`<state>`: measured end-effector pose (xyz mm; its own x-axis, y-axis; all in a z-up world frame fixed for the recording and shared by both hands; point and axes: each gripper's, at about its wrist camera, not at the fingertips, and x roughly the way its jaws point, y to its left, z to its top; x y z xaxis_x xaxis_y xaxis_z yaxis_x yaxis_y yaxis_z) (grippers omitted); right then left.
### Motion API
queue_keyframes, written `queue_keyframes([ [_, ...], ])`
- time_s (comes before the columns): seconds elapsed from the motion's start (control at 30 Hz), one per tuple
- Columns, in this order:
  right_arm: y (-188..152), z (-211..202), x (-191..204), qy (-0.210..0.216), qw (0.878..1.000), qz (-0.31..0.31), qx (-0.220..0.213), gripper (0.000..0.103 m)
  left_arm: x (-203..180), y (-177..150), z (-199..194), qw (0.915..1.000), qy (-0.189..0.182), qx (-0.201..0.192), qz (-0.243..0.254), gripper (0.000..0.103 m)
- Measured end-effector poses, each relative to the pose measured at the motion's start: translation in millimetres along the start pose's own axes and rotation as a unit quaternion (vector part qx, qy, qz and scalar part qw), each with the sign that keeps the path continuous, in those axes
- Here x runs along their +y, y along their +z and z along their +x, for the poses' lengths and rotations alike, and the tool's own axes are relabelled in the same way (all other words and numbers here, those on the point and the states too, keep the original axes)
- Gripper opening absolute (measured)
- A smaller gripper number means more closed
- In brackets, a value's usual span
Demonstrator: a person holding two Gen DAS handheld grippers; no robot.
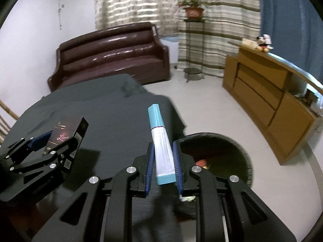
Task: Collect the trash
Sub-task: 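Carry the cigarette box and light-blue tube over the black bin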
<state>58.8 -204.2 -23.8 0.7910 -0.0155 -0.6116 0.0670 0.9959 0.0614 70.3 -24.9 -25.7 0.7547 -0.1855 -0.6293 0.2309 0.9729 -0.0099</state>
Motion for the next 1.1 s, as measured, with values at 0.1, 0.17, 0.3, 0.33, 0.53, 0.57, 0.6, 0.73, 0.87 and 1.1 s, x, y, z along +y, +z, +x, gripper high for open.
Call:
queue_keyframes([
  [0.1,0.1,-2.5,-17.7,-0.017,1.000,0.011,-0.006,0.020,-19.9,4.9,3.8,0.9998,-0.016,-0.007,0.010,0.055],
  [0.17,-0.2,-2.5,-26.4,-0.027,0.999,0.016,-0.008,0.020,-33.6,7.2,6.5,0.9995,-0.026,-0.008,0.018,0.055],
  [0.3,-1.9,-4.6,-40.3,-0.041,0.999,0.025,-0.015,0.020,-55.3,10.9,9.4,0.9987,-0.039,-0.014,0.030,0.055],
  [0.33,-1.5,-4.4,-44.0,-0.046,0.998,0.027,-0.018,0.020,-59.3,12.1,10.7,0.9985,-0.042,-0.015,0.032,0.055],
  [0.53,-2.4,-6.0,-56.6,-0.066,0.997,0.022,-0.032,0.020,-79.2,14.8,18.7,0.9974,-0.057,-0.020,0.040,0.055],
  [0.57,-2.7,-4.8,-58.4,-0.067,0.997,0.024,-0.031,0.020,-82.7,14.9,20.9,0.9972,-0.059,-0.020,0.042,0.055],
  [0.6,-3.5,-3.9,-60.5,-0.068,0.997,0.025,-0.029,0.020,-86.0,14.8,22.7,0.9970,-0.059,-0.020,0.045,0.055],
  [0.73,-6.2,2.5,-66.8,-0.071,0.997,0.030,-0.022,0.020,-95.9,15.9,31.9,0.9967,-0.062,-0.015,0.050,0.056],
  [0.87,-7.3,5.6,-71.9,-0.072,0.997,0.034,-0.019,0.020,-106.9,16.8,40.5,0.9964,-0.063,-0.010,0.056,0.056],
  [1.1,-7.3,14.6,-83.4,-0.072,0.996,0.049,-0.009,0.020,-124.7,18.9,54.2,0.9952,-0.065,0.000,0.073,0.056],
])
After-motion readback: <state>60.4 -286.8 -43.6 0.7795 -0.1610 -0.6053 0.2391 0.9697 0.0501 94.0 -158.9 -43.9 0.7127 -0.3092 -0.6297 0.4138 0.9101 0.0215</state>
